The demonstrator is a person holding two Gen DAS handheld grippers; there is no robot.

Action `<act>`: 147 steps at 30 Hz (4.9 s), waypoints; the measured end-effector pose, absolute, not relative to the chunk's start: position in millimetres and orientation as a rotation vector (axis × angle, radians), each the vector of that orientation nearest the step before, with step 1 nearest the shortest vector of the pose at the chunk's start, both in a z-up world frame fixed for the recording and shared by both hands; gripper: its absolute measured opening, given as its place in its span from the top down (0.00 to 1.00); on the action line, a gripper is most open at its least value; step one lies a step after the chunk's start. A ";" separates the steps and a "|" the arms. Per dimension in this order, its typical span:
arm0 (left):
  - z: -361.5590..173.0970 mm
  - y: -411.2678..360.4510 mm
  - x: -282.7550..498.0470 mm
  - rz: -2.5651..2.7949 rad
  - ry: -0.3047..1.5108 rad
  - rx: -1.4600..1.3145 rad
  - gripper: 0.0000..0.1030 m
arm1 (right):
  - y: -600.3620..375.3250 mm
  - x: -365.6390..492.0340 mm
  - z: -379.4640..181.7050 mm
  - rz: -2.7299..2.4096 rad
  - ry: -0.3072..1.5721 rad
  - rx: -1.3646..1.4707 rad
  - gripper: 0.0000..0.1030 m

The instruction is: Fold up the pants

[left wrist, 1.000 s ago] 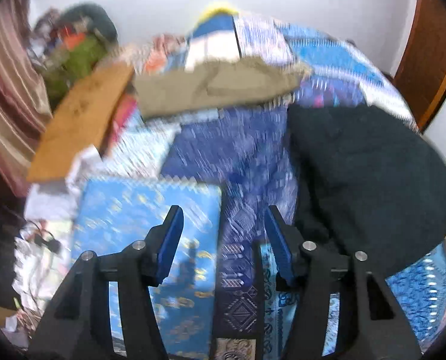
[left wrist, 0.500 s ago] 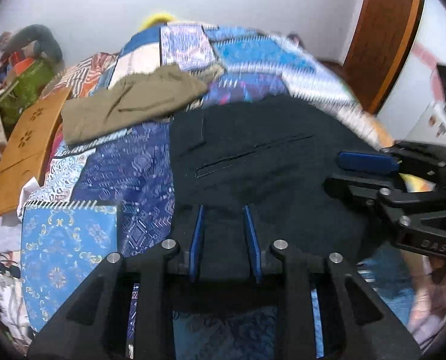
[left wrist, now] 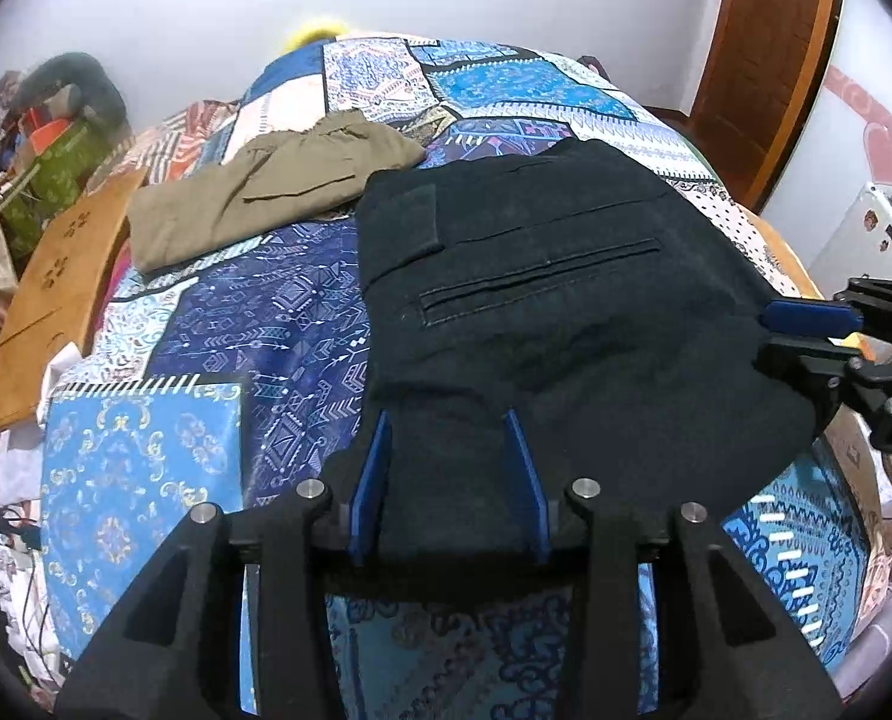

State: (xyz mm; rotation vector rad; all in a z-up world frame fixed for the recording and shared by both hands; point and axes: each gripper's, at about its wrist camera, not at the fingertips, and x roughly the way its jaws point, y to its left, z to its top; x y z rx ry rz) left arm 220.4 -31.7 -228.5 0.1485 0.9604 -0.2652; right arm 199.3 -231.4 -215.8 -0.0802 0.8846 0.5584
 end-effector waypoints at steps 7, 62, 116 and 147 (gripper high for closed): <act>-218.5 -6.3 211.4 -0.177 0.956 0.171 0.34 | -243.4 176.4 -205.6 0.452 0.875 -0.166 0.18; -238.7 -38.4 346.8 -0.537 1.138 -0.062 0.50 | -261.1 287.1 -237.8 0.594 1.067 0.212 0.68; -290.6 131.7 569.2 -0.172 0.929 0.043 0.47 | -44.4 491.5 -254.8 0.586 0.949 -0.011 0.62; -14.9 58.6 281.1 -0.077 0.450 0.062 0.41 | -134.6 215.0 -0.7 0.591 0.387 0.025 0.55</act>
